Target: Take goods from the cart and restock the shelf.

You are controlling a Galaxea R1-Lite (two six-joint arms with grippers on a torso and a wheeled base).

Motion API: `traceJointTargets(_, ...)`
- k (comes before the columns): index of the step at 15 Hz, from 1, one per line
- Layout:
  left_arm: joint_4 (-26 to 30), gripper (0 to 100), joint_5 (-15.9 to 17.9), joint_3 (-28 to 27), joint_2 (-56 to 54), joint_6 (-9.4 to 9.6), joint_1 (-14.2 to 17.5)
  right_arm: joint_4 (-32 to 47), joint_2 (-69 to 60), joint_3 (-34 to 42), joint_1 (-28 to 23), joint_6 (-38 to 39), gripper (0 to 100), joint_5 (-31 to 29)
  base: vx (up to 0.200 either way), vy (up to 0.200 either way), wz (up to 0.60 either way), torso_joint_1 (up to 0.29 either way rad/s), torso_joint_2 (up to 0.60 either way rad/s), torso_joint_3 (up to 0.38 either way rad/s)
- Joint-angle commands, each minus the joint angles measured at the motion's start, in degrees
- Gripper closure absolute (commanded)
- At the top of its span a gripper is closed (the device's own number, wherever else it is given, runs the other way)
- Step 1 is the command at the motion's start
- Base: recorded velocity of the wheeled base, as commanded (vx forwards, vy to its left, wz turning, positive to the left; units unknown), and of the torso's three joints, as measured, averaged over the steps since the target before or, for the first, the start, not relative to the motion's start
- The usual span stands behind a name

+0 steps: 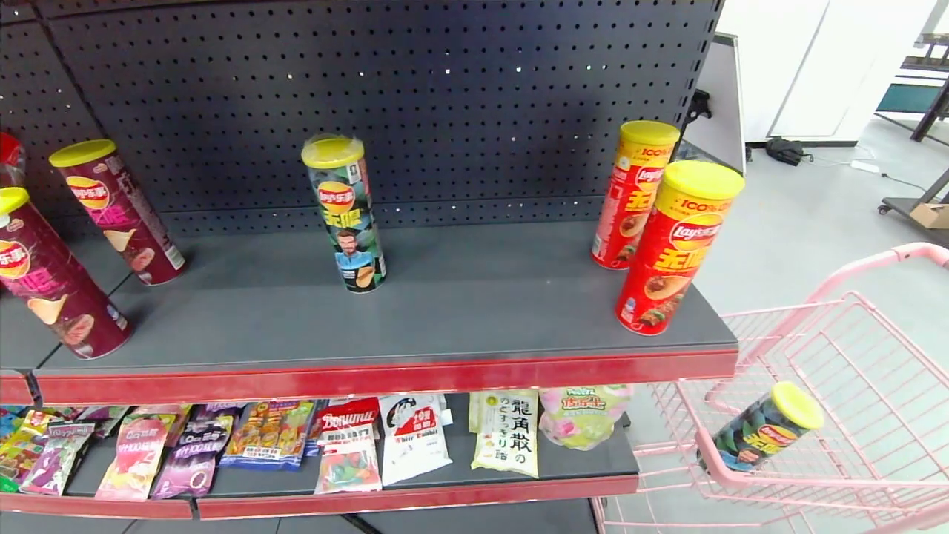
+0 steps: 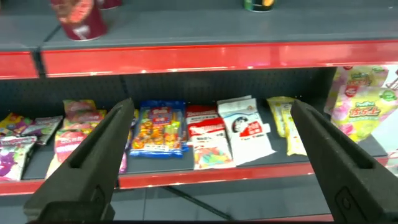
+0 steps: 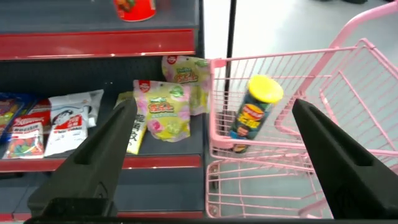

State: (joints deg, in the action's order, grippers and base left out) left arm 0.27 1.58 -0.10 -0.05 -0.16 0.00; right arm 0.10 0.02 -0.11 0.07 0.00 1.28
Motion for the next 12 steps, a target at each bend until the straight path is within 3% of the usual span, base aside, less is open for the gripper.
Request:
traceJointTargets(1,0.0,0,0.0,0.0,0.0,-0.11,0.0,0.0,0.0,0.1,0.0,-0.1,0,0.0,0.0,0.0,0.0,0.0,0.0,0.0)
traceJointTargets(4,0.0,0,0.0,0.0,0.0,-0.11,0.0,0.0,0.0,0.0,0.0,-0.1,0,0.0,0.0,0.0,0.0,0.0,0.0,0.0)
traceJointTargets(12,0.0,0,0.0,0.0,0.0,-0.11,0.0,0.0,0.0,0.1,0.0,0.1,0,0.0,0.0,0.0,-0.6,0.001,0.0,0.004)
